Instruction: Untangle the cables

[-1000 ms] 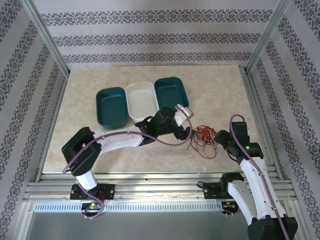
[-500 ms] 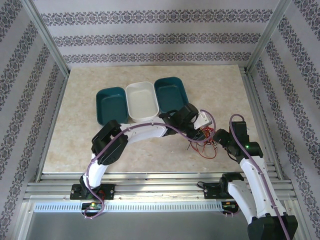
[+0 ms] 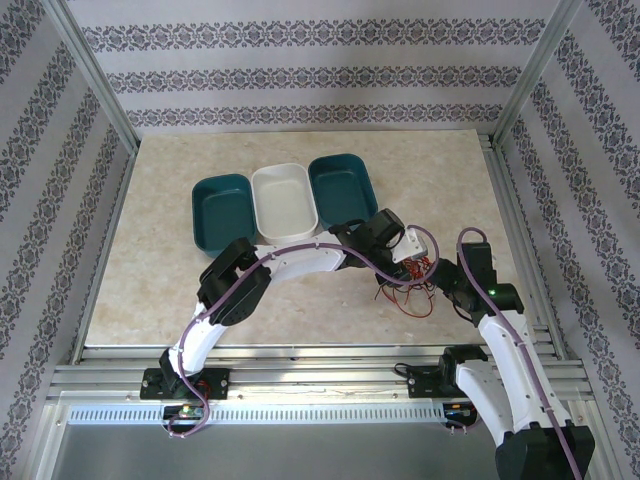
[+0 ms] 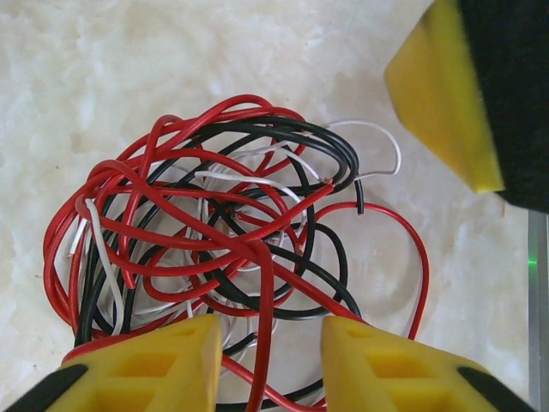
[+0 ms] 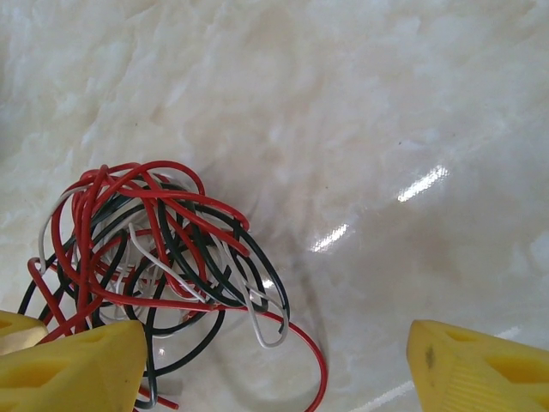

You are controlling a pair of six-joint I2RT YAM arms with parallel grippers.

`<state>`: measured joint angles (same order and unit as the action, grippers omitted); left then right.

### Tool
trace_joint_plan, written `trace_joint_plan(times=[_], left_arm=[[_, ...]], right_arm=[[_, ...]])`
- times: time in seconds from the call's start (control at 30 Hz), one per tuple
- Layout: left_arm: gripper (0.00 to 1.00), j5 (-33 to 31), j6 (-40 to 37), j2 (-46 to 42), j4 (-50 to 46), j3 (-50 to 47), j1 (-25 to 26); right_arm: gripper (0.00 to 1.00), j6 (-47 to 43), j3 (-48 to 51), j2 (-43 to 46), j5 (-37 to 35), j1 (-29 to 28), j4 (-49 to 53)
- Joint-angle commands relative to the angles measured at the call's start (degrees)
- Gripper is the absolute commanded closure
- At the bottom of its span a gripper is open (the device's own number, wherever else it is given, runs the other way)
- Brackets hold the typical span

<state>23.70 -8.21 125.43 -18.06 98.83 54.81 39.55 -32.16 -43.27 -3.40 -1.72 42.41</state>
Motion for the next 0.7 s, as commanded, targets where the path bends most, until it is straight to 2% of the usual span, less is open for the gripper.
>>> trace_joint_plan(times=[0.0, 0.17, 0.33, 0.67], left_arm=[[0.7, -0.16, -1.31, 1.66, -2.19, 1.85, 0.74], [0.89, 0.22, -0.55, 2.48, -2.0, 2.61, 0.74], [1.0, 0.76, 0.63, 2.32, -0.35, 2.51, 0.74], [1.0, 1.58, 3.19, 0.85, 4.0, 2.06, 0.73]], right_arm=[[0.21, 0.44, 1.43, -0.85, 1.55, 0.22, -2.47], [0.21, 0.02, 1.84, -3.5, 3.12, 0.23, -5.81], [0.21, -0.18, 2.38, -6.82, 3.95, 0.31, -8.69], [0.24, 0.48, 3.42, -10.66, 2.95, 0.3, -10.88]])
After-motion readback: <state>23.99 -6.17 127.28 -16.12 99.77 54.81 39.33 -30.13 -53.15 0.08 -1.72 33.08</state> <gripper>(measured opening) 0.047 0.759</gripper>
